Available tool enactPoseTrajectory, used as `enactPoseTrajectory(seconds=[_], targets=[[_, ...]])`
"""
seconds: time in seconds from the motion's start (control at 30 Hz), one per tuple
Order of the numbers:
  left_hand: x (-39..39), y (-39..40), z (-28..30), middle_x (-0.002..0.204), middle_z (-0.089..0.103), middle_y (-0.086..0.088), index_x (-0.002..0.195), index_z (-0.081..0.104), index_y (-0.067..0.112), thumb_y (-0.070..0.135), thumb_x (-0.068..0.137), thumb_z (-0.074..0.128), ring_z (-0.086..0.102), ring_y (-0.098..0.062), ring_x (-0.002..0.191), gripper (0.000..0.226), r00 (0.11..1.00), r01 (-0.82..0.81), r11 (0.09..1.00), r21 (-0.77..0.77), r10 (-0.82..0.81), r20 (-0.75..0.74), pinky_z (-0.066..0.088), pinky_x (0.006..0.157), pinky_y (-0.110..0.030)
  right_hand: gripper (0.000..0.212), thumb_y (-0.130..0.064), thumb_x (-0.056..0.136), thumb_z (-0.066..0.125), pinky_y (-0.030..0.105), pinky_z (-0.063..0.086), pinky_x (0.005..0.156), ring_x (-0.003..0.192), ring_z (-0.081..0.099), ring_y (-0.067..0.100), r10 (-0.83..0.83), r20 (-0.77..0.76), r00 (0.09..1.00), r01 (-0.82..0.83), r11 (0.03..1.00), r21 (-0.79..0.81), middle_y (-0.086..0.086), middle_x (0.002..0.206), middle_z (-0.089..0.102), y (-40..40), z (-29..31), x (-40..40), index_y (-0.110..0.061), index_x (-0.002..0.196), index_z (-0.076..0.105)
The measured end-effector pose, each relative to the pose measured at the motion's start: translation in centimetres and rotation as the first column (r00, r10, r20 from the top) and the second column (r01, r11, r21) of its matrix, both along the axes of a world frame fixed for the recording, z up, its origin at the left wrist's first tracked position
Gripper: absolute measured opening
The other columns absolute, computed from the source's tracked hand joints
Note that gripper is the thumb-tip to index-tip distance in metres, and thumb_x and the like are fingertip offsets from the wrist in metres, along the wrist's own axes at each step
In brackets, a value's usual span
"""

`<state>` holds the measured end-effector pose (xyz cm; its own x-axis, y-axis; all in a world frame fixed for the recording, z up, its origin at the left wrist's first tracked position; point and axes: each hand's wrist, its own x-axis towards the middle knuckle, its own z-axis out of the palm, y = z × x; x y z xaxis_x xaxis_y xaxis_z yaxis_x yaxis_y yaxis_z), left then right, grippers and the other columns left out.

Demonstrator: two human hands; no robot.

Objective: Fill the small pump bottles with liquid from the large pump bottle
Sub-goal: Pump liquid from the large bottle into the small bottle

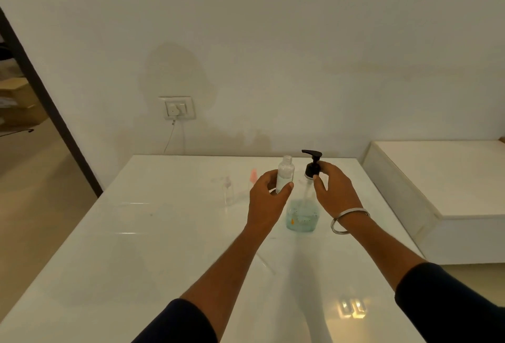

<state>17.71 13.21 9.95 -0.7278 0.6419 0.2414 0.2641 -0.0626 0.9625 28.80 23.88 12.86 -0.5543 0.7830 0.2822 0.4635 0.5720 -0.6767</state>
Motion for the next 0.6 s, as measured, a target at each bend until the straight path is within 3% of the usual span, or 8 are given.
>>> enactPoseTrajectory(seconds=[0.23, 0.47, 0.6], targets=[[0.8, -3.0, 0.0, 0.108, 0.061, 0.010, 0.120, 0.056, 0.018, 0.025, 0.083, 0.069, 0.060, -0.008, 0.096, 0.040, 1.000, 0.002, 0.999, -0.034, -0.001, 0.020, 0.049, 0.083, -0.014, 0.041, -0.008, 0.091, 0.046, 0.030, 0.040, 0.099, 0.119, 0.051, 0.024, -0.113, 0.046, 0.993, 0.110, 0.992, 0.058, 0.006, 0.136, 0.046, -3.7, 0.0, 1.7, -0.013, 0.132, 0.043], [1.2, -7.1, -1.0, 0.111, 0.058, 0.009, 0.120, 0.054, 0.016, 0.023, 0.083, 0.070, 0.059, -0.012, 0.100, 0.041, 1.000, -0.020, 0.997, -0.075, 0.021, 0.016, 0.045, 0.079, -0.008, 0.037, -0.006, 0.089, 0.048, 0.035, 0.043, 0.102, 0.116, 0.052, 0.026, -0.069, 0.045, 0.997, 0.069, 0.998, 0.010, 0.008, 0.130, 0.051, -7.9, -1.9, 2.3, -0.011, 0.126, 0.049], [0.8, -9.4, -2.6, 0.116, 0.062, 0.001, 0.120, 0.055, 0.014, 0.023, 0.082, 0.071, 0.061, -0.015, 0.101, 0.042, 0.997, -0.057, 0.993, -0.107, 0.062, 0.037, 0.051, 0.090, -0.023, 0.032, -0.002, 0.086, 0.048, 0.030, 0.045, 0.095, 0.108, 0.057, 0.028, -0.011, 0.058, 0.998, 0.012, 1.000, -0.008, 0.009, 0.122, 0.055, -9.7, -3.7, 1.8, -0.009, 0.116, 0.056]])
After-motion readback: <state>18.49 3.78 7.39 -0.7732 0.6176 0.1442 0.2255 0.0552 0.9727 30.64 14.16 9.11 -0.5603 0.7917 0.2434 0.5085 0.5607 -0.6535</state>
